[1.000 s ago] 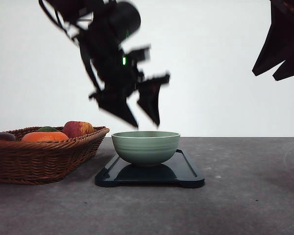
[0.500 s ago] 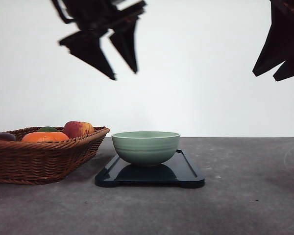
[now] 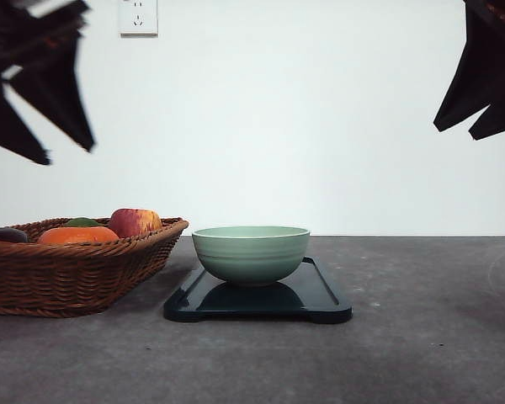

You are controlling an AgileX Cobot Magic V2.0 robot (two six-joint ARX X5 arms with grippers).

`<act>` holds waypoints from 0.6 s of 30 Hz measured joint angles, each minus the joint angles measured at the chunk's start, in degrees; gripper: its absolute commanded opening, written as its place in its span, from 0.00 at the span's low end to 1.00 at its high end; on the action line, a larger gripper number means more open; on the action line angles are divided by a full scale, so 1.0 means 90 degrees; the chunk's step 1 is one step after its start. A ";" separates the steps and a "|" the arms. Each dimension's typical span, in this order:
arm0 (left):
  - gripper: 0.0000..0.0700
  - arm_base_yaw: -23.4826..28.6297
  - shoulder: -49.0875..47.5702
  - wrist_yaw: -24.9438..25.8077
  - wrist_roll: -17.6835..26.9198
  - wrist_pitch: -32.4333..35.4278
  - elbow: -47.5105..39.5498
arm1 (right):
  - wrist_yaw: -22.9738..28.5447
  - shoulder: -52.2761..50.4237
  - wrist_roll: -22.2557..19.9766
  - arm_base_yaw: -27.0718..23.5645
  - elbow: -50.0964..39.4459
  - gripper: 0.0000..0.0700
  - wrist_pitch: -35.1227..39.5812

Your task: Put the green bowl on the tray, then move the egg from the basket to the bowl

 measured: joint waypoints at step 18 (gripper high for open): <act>0.00 0.0092 -0.1374 0.0000 -0.0443 -0.0875 -0.0731 | 0.0000 0.0000 -0.0018 0.0000 0.0000 0.02 -0.0001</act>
